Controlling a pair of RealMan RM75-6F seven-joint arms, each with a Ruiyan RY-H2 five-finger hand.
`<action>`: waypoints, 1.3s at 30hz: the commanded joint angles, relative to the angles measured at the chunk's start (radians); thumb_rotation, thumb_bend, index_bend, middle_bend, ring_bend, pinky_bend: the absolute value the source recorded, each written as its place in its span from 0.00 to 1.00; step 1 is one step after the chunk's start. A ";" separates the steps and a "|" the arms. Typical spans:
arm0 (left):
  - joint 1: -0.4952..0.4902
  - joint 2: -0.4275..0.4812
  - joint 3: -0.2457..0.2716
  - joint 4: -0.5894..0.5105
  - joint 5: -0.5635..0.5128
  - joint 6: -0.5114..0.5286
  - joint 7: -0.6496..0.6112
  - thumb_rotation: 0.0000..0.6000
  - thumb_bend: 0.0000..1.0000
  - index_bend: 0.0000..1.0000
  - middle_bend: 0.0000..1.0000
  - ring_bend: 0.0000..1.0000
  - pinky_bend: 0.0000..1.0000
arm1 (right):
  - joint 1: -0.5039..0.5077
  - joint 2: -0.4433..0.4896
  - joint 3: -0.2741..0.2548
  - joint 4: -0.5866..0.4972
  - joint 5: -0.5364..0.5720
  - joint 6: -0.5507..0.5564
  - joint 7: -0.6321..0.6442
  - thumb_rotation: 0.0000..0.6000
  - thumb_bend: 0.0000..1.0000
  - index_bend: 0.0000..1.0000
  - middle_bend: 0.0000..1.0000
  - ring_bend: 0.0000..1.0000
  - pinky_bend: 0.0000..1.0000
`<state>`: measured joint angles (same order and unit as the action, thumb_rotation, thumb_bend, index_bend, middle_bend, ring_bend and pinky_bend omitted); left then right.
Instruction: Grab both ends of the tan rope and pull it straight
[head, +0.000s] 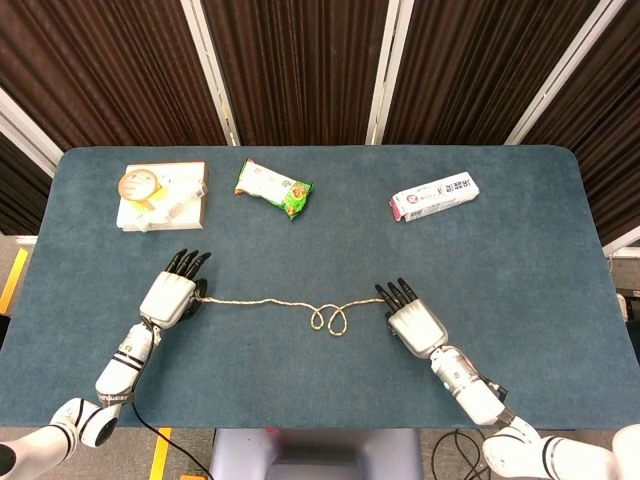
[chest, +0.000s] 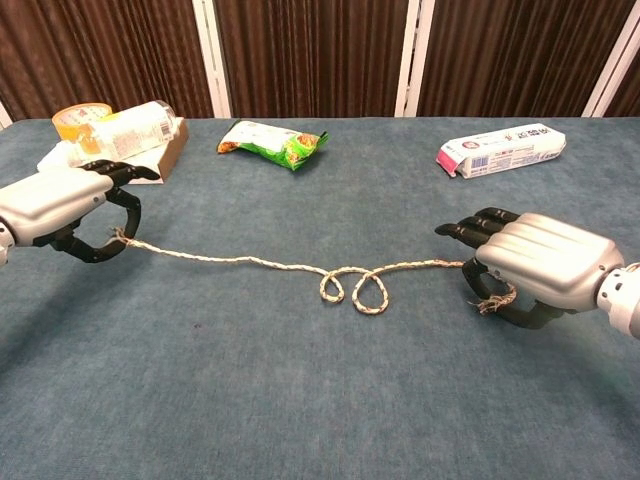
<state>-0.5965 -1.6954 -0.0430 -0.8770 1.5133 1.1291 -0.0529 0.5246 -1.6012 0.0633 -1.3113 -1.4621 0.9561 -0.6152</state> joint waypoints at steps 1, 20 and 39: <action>0.000 0.001 0.000 0.001 0.000 0.001 0.001 1.00 0.45 0.63 0.06 0.00 0.04 | 0.003 -0.004 -0.003 0.005 0.004 0.002 -0.002 1.00 0.45 0.65 0.00 0.00 0.00; 0.018 0.042 -0.006 -0.010 -0.015 0.016 0.016 1.00 0.46 0.63 0.05 0.00 0.04 | -0.026 0.116 -0.018 -0.049 -0.012 0.109 0.145 1.00 0.65 0.78 0.10 0.00 0.00; 0.048 0.086 -0.004 0.042 -0.046 -0.013 0.006 1.00 0.47 0.63 0.06 0.00 0.04 | -0.101 0.243 0.002 0.173 0.042 0.166 0.492 1.00 0.65 0.79 0.11 0.00 0.00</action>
<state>-0.5500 -1.6079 -0.0446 -0.8407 1.4713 1.1197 -0.0446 0.4281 -1.3568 0.0600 -1.1660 -1.4369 1.1372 -0.1430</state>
